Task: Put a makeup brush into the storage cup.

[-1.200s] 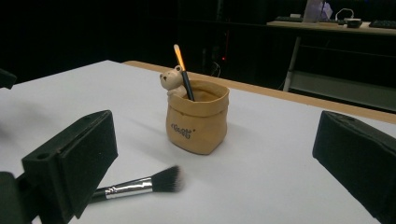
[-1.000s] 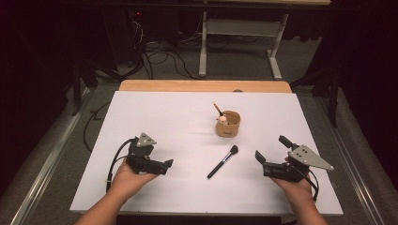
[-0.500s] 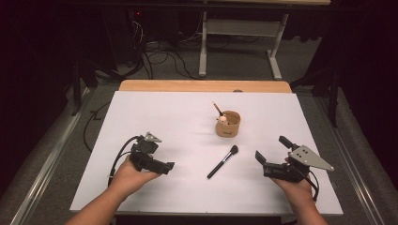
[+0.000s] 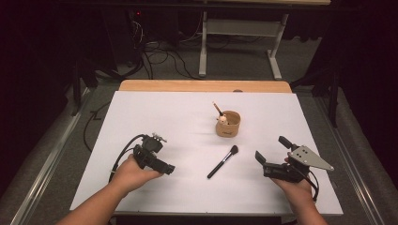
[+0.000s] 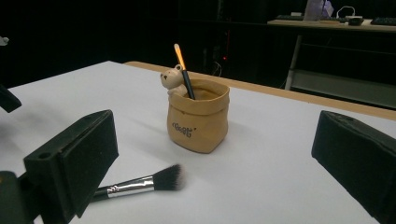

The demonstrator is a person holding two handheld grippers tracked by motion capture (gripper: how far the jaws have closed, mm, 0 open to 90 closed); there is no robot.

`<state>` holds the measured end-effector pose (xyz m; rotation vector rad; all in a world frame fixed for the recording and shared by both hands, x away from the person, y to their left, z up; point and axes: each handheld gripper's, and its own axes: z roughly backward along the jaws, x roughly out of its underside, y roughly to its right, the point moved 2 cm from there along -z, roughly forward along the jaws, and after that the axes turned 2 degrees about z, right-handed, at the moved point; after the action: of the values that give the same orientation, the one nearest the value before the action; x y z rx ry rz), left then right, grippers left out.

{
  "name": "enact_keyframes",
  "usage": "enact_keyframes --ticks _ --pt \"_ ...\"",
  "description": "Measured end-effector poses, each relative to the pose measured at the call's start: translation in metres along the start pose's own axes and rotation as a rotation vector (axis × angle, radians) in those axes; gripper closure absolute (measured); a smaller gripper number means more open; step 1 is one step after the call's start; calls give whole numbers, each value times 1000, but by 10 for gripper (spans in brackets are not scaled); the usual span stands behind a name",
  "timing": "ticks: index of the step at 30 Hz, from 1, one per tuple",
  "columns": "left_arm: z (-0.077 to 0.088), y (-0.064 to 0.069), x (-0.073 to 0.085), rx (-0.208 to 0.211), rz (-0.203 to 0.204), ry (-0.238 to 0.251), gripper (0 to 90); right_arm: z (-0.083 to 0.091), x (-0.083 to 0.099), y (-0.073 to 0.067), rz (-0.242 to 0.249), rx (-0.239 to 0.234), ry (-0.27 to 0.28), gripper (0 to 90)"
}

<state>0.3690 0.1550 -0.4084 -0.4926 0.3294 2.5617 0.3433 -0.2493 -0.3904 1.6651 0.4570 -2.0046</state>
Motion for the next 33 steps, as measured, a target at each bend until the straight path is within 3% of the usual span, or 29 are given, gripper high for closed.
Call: enact_keyframes --ticks 6,14,22,33 --pt "-2 4 -3 8 -9 -69 9 0 0 0 -5 2 2 23" --pt "-8 13 -8 -20 -35 -173 11 1 0 0 -11 -2 0 25" --pt "-4 22 -21 -16 -43 -178 13 1 0 1 -7 -3 2 27" --pt "-8 44 -38 35 -53 -176 16 1 0 0 -11 2 2 27"
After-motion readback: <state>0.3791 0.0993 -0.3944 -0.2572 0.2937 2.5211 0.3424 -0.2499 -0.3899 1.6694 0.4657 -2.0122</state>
